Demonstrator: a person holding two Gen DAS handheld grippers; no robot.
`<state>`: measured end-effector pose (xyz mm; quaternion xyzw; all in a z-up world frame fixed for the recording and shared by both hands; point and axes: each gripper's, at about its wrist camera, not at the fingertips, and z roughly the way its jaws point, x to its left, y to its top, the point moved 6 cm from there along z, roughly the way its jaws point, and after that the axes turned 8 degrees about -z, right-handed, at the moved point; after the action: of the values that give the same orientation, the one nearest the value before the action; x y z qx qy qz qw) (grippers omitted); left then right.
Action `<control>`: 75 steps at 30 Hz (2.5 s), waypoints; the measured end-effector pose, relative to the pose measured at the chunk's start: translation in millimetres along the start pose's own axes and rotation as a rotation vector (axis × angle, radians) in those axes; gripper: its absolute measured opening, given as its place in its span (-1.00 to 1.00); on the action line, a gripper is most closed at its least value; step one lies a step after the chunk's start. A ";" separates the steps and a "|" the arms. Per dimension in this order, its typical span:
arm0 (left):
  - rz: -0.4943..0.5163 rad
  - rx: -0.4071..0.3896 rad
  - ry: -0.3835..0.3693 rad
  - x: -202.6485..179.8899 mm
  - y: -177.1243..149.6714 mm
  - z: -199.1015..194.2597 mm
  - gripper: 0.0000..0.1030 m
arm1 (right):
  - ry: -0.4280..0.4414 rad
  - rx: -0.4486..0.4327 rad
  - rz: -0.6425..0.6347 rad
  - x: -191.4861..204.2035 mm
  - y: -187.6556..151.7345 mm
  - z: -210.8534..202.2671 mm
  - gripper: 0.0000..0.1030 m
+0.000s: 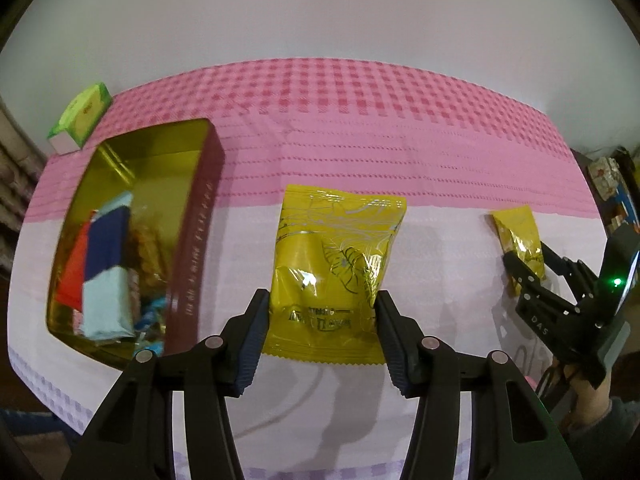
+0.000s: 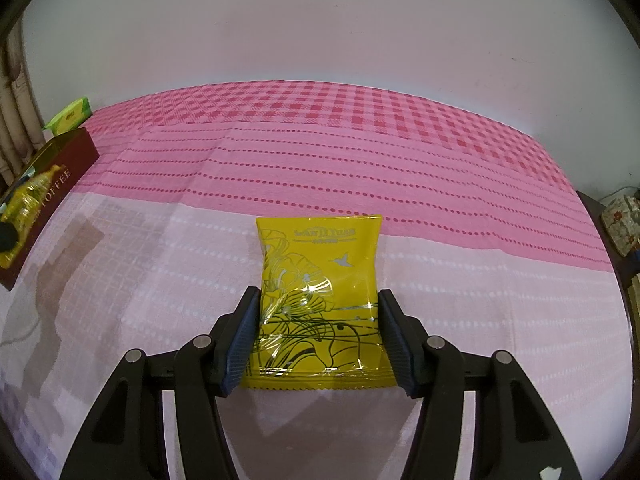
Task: Organize snacks
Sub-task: 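Carry the yellow packet into the tin and open the left gripper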
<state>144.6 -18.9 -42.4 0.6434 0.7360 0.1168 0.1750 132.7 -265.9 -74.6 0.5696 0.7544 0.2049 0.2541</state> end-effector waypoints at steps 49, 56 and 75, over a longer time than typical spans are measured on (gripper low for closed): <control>-0.131 -0.045 0.232 209.6 35.5 2.3 0.03 | -0.003 0.004 0.009 -0.7 0.1 0.9 0.06; -0.130 -0.023 0.228 213.8 20.0 3.1 0.03 | -0.010 0.007 0.027 -1.5 0.0 1.1 0.07; -0.146 -0.077 0.191 214.4 13.4 -6.9 0.15 | -0.105 0.065 0.114 6.5 -0.8 -4.5 -0.05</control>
<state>130.2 195.3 -53.8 0.5669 0.7892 0.1926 0.1370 127.8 -259.9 -72.6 0.6296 0.7126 0.1644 0.2623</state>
